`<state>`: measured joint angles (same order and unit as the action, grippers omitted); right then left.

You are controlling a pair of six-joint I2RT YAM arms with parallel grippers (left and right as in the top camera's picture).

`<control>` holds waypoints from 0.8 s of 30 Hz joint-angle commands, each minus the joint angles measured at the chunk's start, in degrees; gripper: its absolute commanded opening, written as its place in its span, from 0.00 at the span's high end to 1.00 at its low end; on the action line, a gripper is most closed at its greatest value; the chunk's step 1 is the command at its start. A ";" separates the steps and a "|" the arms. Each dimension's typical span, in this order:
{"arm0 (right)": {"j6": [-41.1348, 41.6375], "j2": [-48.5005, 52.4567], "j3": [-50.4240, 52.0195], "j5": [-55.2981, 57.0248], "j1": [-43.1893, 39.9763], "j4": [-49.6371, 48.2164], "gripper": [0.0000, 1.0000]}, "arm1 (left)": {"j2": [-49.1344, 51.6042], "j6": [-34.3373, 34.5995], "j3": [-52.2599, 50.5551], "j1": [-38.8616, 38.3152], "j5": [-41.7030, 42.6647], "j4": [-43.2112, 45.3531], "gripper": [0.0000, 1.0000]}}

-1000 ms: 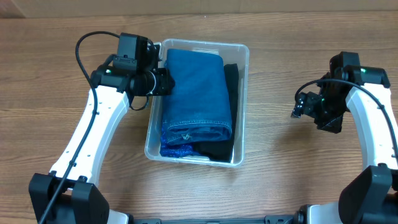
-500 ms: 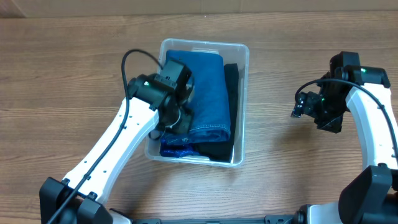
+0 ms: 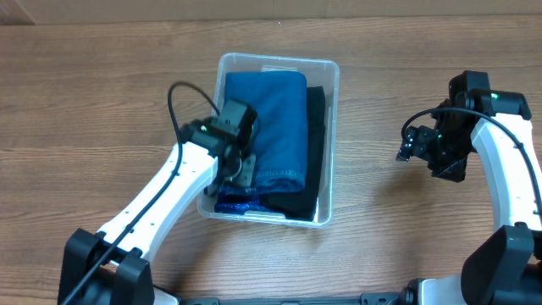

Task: Pack container
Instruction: 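Press the teal towel down into the bin with the left gripper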

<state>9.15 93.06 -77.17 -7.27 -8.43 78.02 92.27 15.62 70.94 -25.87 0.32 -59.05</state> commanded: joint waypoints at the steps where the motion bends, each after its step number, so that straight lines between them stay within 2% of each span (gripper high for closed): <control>1: -0.20 -1.44 -0.07 -0.33 0.15 -0.15 0.14 | -1.27 -2.82 14.23 0.76 -4.57 -2.73 0.96; 3: -0.20 -1.44 -0.07 -0.33 0.15 -0.35 0.14 | -1.33 -2.80 21.53 0.17 -1.01 -3.69 0.96; 6: -0.20 -1.44 -0.07 -0.33 0.15 -0.55 0.14 | -1.29 -2.73 23.26 -1.92 5.44 -3.34 0.96; 12: -0.20 -1.44 -0.07 -0.33 0.15 -0.70 0.14 | 2.45 -0.07 12.81 -11.89 7.02 -0.37 0.96; 16: -0.20 -1.44 -0.07 -0.33 0.15 -0.31 0.14 | 9.49 2.62 6.14 -12.41 16.59 1.11 0.95; 19: -0.20 -1.44 -0.07 -0.33 0.15 -0.11 0.14 | 15.80 2.58 5.33 -12.31 17.75 0.22 0.96; 24: -0.20 -1.44 -0.07 -0.33 0.15 -0.02 0.14 | 15.74 -0.87 9.27 -12.17 15.78 -0.61 0.96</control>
<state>9.15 93.06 -77.12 -7.27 -8.43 78.02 105.62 16.51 78.11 -38.37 18.63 -58.57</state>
